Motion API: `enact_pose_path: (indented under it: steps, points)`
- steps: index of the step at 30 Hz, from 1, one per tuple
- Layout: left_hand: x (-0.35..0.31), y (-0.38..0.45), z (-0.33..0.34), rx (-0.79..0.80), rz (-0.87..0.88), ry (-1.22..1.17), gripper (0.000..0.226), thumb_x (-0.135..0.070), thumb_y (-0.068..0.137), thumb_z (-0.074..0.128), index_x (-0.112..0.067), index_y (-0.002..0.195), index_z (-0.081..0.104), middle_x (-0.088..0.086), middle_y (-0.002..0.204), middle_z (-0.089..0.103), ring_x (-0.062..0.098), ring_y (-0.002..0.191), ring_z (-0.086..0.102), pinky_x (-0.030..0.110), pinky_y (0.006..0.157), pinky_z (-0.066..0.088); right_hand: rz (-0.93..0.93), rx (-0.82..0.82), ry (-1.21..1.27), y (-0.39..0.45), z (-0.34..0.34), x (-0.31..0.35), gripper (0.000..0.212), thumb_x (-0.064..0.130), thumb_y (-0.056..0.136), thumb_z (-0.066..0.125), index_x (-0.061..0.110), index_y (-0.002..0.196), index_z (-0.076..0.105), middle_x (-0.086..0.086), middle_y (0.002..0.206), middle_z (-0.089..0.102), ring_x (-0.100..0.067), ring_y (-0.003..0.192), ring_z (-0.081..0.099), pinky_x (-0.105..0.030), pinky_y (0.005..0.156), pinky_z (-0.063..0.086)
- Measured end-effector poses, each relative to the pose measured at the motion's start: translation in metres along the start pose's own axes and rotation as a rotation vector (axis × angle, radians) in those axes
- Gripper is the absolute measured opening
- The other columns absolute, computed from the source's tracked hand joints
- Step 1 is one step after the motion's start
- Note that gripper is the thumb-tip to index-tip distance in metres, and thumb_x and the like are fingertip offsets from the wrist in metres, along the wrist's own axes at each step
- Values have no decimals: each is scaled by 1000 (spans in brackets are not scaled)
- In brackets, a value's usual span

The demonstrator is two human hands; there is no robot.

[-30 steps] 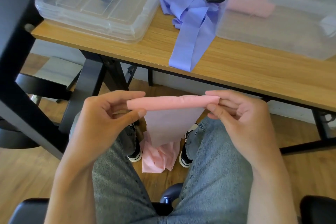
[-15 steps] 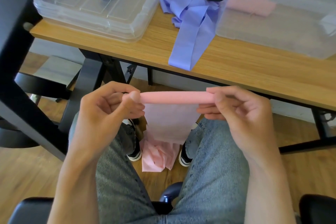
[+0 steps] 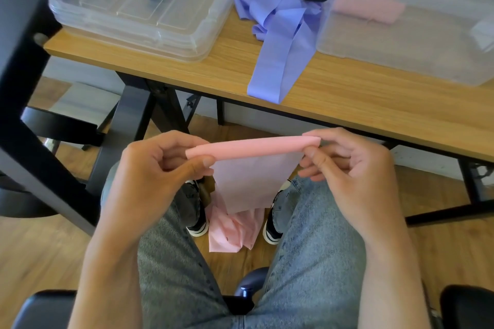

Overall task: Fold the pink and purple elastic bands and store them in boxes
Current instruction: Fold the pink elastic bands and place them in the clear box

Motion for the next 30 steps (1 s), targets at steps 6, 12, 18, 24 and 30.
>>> enact_pose_path:
  steps: [6, 12, 18, 24, 30]
  points:
    - [-2, -1, 3, 2, 7, -83, 30, -20, 81, 75, -12, 110, 72, 5, 81, 79, 23, 72, 78, 40, 68, 65, 36, 41, 173, 1, 2, 2, 18, 2, 98, 66, 12, 112, 72, -5, 85, 80, -21, 82, 79, -29, 73, 63]
    - [-6, -2, 0, -75, 10, -215, 22, -17, 86, 71, -4, 105, 73, 10, 83, 79, 28, 74, 78, 39, 70, 65, 43, 27, 257, 1, 1, 8, 19, 19, 95, 65, 8, 108, 74, -6, 92, 81, -24, 84, 80, -32, 74, 64]
    - [-1, -1, -5, -27, 31, -130, 39, -13, 77, 80, -10, 115, 70, 7, 95, 79, 26, 85, 78, 37, 77, 65, 68, 52, 212, 1, 1, 0, 36, 15, 89, 72, 24, 124, 69, 3, 101, 81, -19, 93, 79, -32, 85, 63]
    - [-2, -1, -2, 19, 58, 45, 36, -19, 77, 79, -21, 112, 75, -12, 101, 78, 9, 91, 76, 22, 79, 61, 35, 14, 9, 1, -1, -3, 34, 5, 89, 77, 33, 108, 76, 14, 97, 80, -8, 91, 77, -34, 86, 63]
    - [2, -2, 5, 59, -13, -52, 28, -22, 84, 73, -15, 110, 72, 5, 80, 78, 21, 72, 77, 38, 67, 65, 31, 19, -55, 0, -2, -6, 21, 11, 96, 70, 25, 111, 77, 4, 75, 78, -11, 69, 77, -28, 66, 62]
Point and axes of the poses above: each hand's wrist, its own y-axis towards the middle knuckle, its own z-axis out of the palm, x = y × z, the point moved 5 cm from there along y, towards the middle knuckle
